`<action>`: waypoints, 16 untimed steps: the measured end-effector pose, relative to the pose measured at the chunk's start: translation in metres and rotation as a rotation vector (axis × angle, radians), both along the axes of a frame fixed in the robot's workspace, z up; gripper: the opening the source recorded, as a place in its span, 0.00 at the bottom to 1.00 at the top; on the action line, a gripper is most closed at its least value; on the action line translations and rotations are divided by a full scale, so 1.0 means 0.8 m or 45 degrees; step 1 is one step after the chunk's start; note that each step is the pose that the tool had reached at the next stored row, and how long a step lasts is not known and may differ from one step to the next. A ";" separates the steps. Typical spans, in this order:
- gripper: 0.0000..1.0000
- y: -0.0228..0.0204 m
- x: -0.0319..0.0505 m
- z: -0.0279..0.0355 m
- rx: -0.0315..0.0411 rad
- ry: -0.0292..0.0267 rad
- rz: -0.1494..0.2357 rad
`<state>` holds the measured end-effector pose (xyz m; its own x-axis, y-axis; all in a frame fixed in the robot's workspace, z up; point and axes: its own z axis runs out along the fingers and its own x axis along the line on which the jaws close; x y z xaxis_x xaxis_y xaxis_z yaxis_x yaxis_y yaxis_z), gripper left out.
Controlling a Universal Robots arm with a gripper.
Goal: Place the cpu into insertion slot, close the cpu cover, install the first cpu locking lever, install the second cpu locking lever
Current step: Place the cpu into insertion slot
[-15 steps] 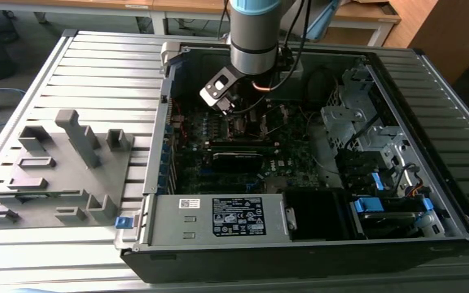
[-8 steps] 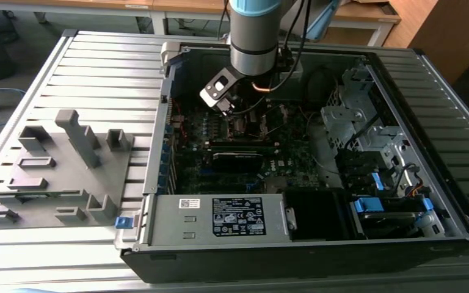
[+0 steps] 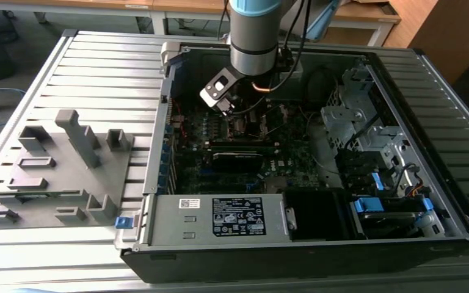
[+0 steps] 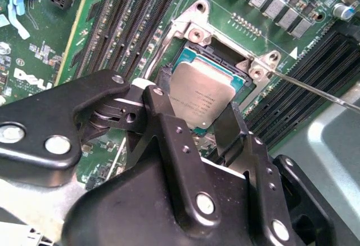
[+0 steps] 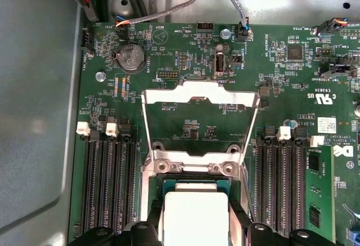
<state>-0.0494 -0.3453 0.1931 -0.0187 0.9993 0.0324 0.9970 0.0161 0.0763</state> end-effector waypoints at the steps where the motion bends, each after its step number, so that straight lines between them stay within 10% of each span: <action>1: 0.54 0.0004 0.000 0.0000 0.0002 -0.0001 0.000; 16: 0.54 0.0007 0.000 0.0034 0.0034 0.0001 -0.026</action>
<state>-0.0494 -0.3447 0.1959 0.0020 0.9994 0.0351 0.9971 -0.0047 0.0762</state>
